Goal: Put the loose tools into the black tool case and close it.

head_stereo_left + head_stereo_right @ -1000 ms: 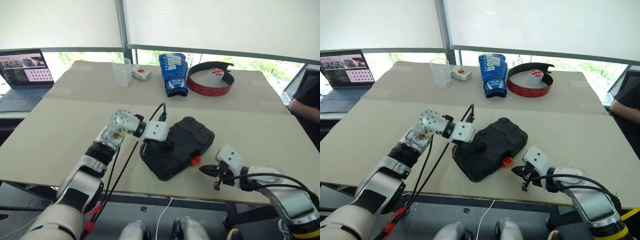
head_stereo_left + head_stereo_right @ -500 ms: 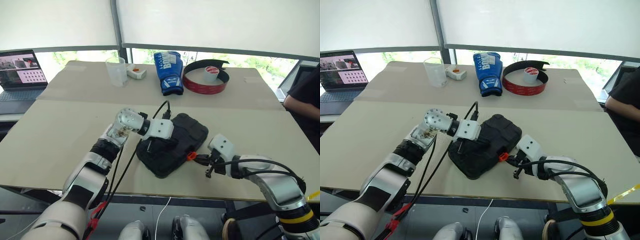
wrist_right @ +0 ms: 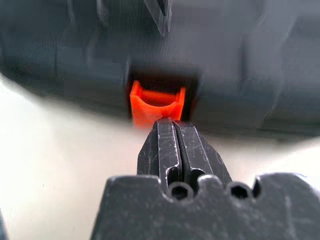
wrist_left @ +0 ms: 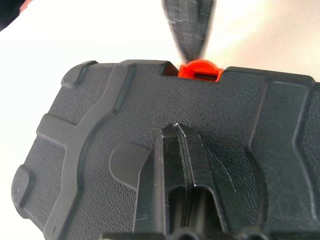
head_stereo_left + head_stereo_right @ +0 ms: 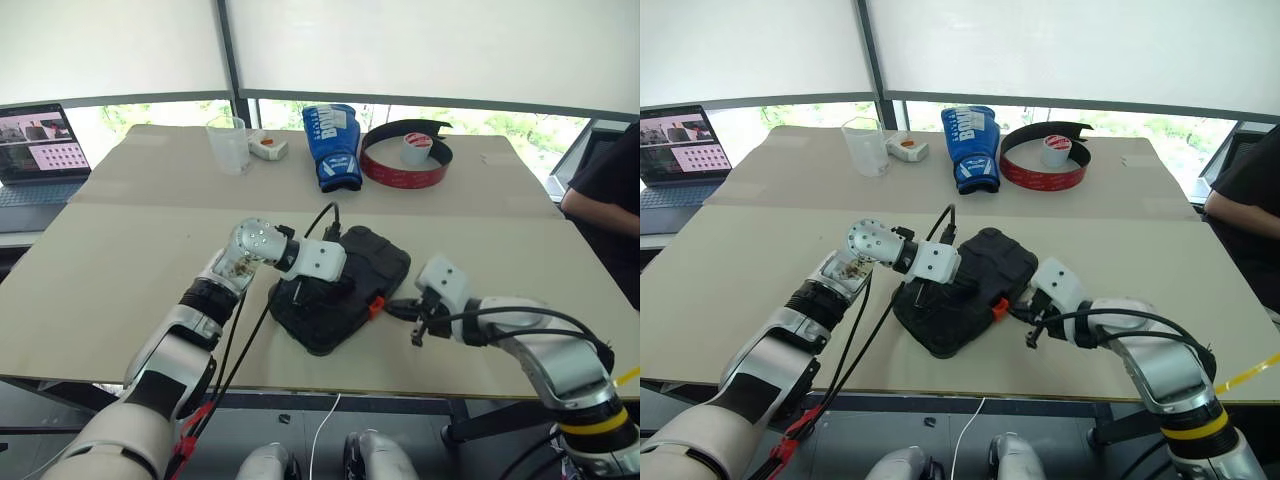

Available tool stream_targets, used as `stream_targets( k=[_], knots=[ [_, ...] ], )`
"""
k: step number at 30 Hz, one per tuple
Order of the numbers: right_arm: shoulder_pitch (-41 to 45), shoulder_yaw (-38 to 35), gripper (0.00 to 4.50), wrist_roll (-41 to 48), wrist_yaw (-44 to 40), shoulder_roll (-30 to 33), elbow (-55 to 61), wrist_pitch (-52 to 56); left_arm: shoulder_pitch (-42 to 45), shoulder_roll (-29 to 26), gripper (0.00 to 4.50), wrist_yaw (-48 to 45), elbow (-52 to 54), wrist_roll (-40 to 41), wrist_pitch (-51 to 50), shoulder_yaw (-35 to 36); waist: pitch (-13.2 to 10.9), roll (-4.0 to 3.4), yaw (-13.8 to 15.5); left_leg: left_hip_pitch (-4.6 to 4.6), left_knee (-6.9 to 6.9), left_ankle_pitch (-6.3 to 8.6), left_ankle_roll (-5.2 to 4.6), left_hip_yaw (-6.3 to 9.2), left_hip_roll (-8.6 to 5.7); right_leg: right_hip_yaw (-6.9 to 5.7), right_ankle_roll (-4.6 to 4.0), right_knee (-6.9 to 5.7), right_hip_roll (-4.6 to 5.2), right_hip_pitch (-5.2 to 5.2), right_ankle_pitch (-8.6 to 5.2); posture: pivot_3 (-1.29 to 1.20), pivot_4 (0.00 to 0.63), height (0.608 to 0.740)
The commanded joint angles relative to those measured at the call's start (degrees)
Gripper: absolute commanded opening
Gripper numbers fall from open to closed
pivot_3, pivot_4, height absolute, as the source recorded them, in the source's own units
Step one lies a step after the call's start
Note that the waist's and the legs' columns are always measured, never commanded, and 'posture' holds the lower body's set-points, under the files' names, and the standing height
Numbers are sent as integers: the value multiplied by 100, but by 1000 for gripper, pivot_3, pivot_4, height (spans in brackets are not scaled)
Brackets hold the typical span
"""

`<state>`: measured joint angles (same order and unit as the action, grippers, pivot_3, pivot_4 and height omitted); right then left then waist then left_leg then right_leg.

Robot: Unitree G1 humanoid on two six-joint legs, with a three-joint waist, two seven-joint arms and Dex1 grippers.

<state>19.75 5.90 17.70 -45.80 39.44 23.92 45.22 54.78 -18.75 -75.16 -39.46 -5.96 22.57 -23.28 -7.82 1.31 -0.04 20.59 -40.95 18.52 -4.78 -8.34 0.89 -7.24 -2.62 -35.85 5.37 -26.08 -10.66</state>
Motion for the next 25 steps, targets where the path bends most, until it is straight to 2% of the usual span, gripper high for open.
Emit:
stream_targets(
  k=[1, 4, 7, 12, 17, 18, 22, 25],
  knots=[
    [53, -29, 0, 80, -27, -32, 197, -220, -399, 35, 18, -29, -266, -284, -243, -297, 3, -5, 51, 0, 1, 0, 0, -1, -1, -1, -2, 1, 0, 0, -1, 0, 150, 727],
    [-137, -293, 0, 254, -136, 138, 367, -199, -491, -107, 18, -95, 11, 69, -784, 29, 4, -6, 74, 8, 1, 0, 0, -2, -1, -4, -4, 7, 3, -2, -6, 0, 150, 727],
    [-545, -981, 800, 742, -554, 509, 681, -192, -717, -633, 719, -355, 724, 680, -1783, 590, 1, -5, 41, 18, 0, 1, -1, -4, -3, -2, 0, 9, 4, -9, -8, 0, 150, 727],
    [-1147, -2017, 2514, 1405, -1529, 1255, 779, -442, -1417, -1892, 2411, -778, 2279, 1701, -3449, 1443, -17, -7, -84, 13, 15, -9, 17, -2, 1, -3, -6, 6, -6, -16, -14, 0, 150, 727],
    [-1277, -2794, 4316, 1864, -2738, 2099, 19, -636, -2460, -3446, 4177, -969, 4028, 3221, -5698, 2907, -117, -4, -29, 21, 16, -9, 21, 4, 3, -4, -2, 6, -2, -21, -20, 0, 150, 727],
    [-1274, -2859, 4500, 1911, -2885, 2194, -116, -681, -2618, -3604, 4466, -914, 4238, 3390, -5930, 3087, -149, -3, -8, 26, 10, -10, 21, 5, 3, -4, 1, 6, -1, -23, -18, 0, 150, 727],
    [-846, -2810, 4500, 1844, -3143, 2364, -878, -1056, -3378, -3874, 4466, -412, 4609, 3827, -6421, 4125, -160, -18, 100, 26, 10, -6, 23, 8, -2, -5, 5, 10, 11, -21, -16, 0, 150, 727],
    [-606, -2648, 4500, 1776, -3266, 2387, -1241, -1194, -3817, -3828, 4466, -174, 4852, 3953, -6458, 4407, -166, -26, 114, 29, 13, 1, 36, 9, -5, -8, 2, 11, 14, -25, -18, 0, 150, 727]
  ],
)
